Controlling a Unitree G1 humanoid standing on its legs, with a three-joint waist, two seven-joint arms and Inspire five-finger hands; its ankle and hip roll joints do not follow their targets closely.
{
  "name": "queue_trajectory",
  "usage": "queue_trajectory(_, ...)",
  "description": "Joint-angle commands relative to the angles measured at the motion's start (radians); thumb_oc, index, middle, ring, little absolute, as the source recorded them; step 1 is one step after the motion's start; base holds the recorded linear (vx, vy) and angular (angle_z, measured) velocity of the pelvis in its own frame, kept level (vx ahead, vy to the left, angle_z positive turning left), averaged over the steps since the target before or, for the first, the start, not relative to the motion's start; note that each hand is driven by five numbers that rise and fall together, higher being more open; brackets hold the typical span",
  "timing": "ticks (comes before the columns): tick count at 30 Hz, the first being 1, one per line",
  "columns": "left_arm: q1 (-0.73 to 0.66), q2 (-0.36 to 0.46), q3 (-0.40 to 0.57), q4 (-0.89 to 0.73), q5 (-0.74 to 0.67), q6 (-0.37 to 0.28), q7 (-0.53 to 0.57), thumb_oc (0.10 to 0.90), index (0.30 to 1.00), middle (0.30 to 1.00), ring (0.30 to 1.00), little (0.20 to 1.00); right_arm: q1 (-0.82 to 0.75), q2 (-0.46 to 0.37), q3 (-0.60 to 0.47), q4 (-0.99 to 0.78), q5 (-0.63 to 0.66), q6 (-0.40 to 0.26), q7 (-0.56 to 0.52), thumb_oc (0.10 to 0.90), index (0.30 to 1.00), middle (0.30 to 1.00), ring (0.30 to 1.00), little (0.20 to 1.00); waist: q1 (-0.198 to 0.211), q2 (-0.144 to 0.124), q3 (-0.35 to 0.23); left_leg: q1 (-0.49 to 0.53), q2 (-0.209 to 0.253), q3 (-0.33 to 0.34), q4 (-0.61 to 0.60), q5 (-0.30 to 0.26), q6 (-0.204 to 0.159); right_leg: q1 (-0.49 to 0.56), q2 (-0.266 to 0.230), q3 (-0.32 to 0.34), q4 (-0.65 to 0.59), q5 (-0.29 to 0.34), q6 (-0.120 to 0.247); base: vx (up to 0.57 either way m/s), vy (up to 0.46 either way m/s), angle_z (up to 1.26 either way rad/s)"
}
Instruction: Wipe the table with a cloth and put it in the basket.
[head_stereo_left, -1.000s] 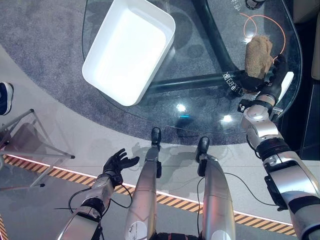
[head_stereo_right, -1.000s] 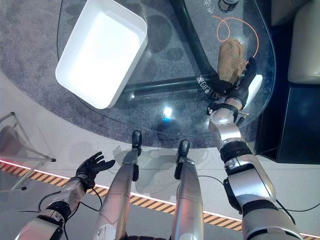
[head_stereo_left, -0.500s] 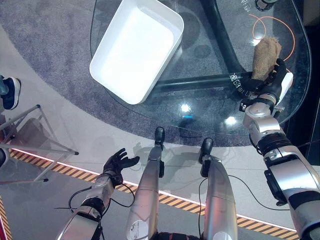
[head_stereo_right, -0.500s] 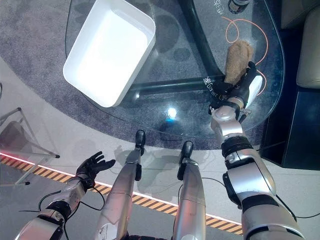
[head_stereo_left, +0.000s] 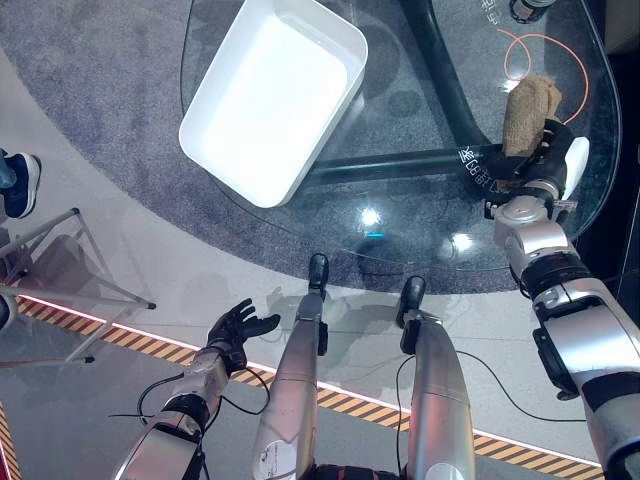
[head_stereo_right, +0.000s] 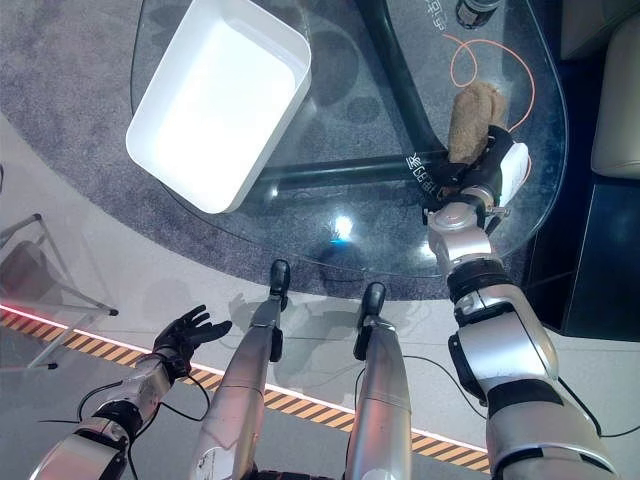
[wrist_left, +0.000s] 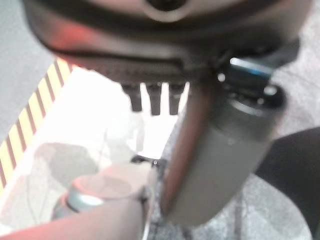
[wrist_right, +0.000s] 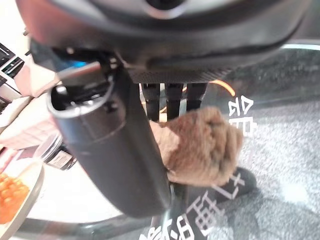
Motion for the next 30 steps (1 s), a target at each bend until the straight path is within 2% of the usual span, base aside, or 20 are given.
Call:
queue_trajectory(1, 0.014, -0.002, -0.021, 0.02, 0.003, -0.003, 0.005, 0.8, 0.9, 0.9, 0.9, 0.9, -0.018, -0.029, 0.054, 0.016, -0.004, 0.014, 0.049, 0.1, 0.3, 0.3, 0.3, 0.2, 0.016, 0.023, -0.021, -0.003, -0.07, 0.045, 0.135, -0.104, 0.068, 0.036, 0.034, -0.058, -0.145, 0.114, 0.013, 0.0, 0.0, 0.0)
queue_trajectory(20, 0.005, -0.003, -0.026, 0.014, 0.002, 0.009, 0.015, 0.8, 0.9, 0.9, 0.9, 0.9, -0.02, -0.029, 0.056, 0.009, -0.008, 0.013, 0.074, 0.1, 0.3, 0.3, 0.3, 0.2, 0.013, 0.02, -0.021, -0.006, -0.071, 0.044, 0.131, -0.1, 0.069, 0.03, 0.038, -0.058, -0.148, 0.121, 0.016, 0.0, 0.0, 0.0)
queue_trajectory(27, 0.012, -0.006, -0.024, 0.004, 0.012, 0.01, 0.013, 0.8, 0.9, 0.9, 0.9, 0.9, -0.032, -0.02, 0.103, -0.047, -0.101, 0.003, 0.155, 0.1, 0.3, 0.3, 0.3, 0.2, 0.016, 0.021, -0.021, -0.005, -0.074, 0.043, 0.126, -0.097, 0.069, 0.029, 0.037, -0.062, -0.151, 0.124, 0.016, 0.0, 0.0, 0.0)
queue_trajectory(30, 0.011, -0.009, -0.022, 0.0, 0.014, 0.011, 0.013, 0.8, 0.9, 0.9, 0.9, 0.9, -0.048, -0.006, 0.155, -0.1, -0.168, 0.024, 0.197, 0.1, 0.3, 0.3, 0.3, 0.2, 0.018, 0.021, -0.021, -0.005, -0.076, 0.043, 0.123, -0.093, 0.066, 0.03, 0.037, -0.064, -0.153, 0.124, 0.016, 0.0, 0.0, 0.0)
